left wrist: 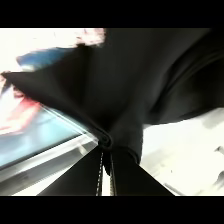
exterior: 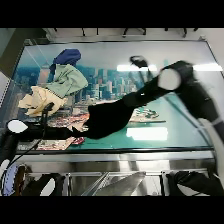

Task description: Fold the shirts.

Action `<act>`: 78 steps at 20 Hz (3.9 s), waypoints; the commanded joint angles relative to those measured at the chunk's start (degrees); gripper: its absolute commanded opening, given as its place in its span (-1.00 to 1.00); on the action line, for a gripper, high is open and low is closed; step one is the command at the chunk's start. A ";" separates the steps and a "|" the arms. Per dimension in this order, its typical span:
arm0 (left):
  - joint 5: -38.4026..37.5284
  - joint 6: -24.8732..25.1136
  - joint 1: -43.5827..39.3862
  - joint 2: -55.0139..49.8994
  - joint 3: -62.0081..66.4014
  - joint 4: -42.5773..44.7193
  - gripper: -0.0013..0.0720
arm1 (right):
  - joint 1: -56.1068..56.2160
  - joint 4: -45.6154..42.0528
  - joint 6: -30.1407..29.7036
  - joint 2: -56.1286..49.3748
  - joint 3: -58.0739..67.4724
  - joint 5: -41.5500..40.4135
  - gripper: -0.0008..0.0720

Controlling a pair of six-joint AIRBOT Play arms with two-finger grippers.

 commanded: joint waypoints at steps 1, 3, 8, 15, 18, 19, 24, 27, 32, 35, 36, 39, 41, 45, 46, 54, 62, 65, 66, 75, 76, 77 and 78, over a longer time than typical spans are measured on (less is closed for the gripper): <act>-4.52 -1.11 9.88 0.07 4.35 -0.07 -0.92 | -7.48 -3.13 0.04 9.05 0.13 7.30 -0.91; -5.05 -2.97 9.73 0.07 7.78 0.00 -0.92 | -9.92 -3.23 0.00 10.99 0.11 8.94 -0.91; -9.25 -6.54 4.39 0.57 20.39 0.24 -0.92 | -10.71 0.11 0.68 12.13 0.02 8.66 -0.91; -12.79 -12.96 5.01 9.27 45.13 0.98 -0.92 | -10.29 5.42 2.03 20.33 0.02 7.10 -0.91; -15.96 -16.17 6.58 8.81 53.86 6.56 -0.92 | -7.56 5.46 3.74 23.23 0.02 7.37 -0.91; -16.52 -16.37 6.49 7.28 56.15 9.07 -0.92 | -6.75 5.46 4.24 23.08 -0.02 7.37 -0.91; -17.51 -15.58 1.73 -10.16 62.23 11.19 -0.92 | -1.03 5.46 4.31 15.04 -8.02 1.70 -0.91; -14.95 -11.93 -3.72 -23.15 60.06 12.04 -0.92 | 0.61 5.38 0.39 7.98 -16.02 -11.06 -0.91; -13.92 -14.05 -10.01 -36.11 59.54 25.68 -0.92 | 0.57 11.54 -12.04 -3.93 -16.79 -32.33 -0.91; -9.77 -16.15 -11.08 -37.38 59.56 31.50 -0.92 | 0.52 11.54 -12.41 -8.37 -16.76 -39.74 -0.91; -9.44 -16.81 -10.99 -37.31 59.54 31.87 -0.92 | 0.52 11.54 -13.68 -9.09 -16.76 -43.69 -0.91; -12.72 -16.76 -10.93 -36.96 59.54 32.02 -0.92 | 0.57 11.56 -19.47 -9.20 -16.17 -59.04 -0.91; -14.10 -16.79 -11.04 -36.70 59.54 31.89 -0.92 | 0.61 11.61 -19.50 -9.90 -14.97 -67.76 -0.91; -16.57 -16.76 -11.63 -36.65 59.54 31.65 -0.92 | 0.07 11.54 -16.28 -12.50 -14.58 -68.13 0.14; -17.09 -16.79 -11.63 -36.65 59.52 31.65 -0.92 | -0.83 11.58 -15.98 -11.30 -14.51 -64.61 0.95; -19.74 -17.88 -11.63 -36.65 59.54 31.47 -0.92 | -16.02 19.52 -7.39 14.93 -37.33 -20.98 0.95; -21.64 -17.88 -9.03 -36.63 59.54 23.50 -0.92 | 4.98 55.39 -9.40 1.18 -53.27 -56.30 0.94; -21.70 -17.88 -7.17 -36.59 59.54 20.87 -0.92 | 9.86 68.94 -18.86 -11.26 -44.52 -58.69 0.94; -21.64 -17.86 -6.64 -36.59 59.54 20.41 -0.92 | 10.78 72.48 -21.51 -14.69 -41.29 -58.60 0.94; -21.09 -17.84 -5.55 -36.59 59.54 19.50 -0.92 | 13.42 82.51 -23.50 -32.63 -22.21 -63.80 0.74; -20.83 -17.84 -5.55 -36.59 59.54 19.50 -0.92 | 13.27 82.47 -22.97 -32.63 -22.21 -63.43 0.12; -20.83 -17.84 -5.55 -36.59 59.54 19.50 -0.92 | 12.90 82.20 -24.13 -32.57 -22.23 -61.55 -0.90; -20.87 -17.77 -5.38 -36.59 59.54 19.58 -0.92 | 12.28 81.42 -24.98 -32.22 -22.23 -59.32 -0.91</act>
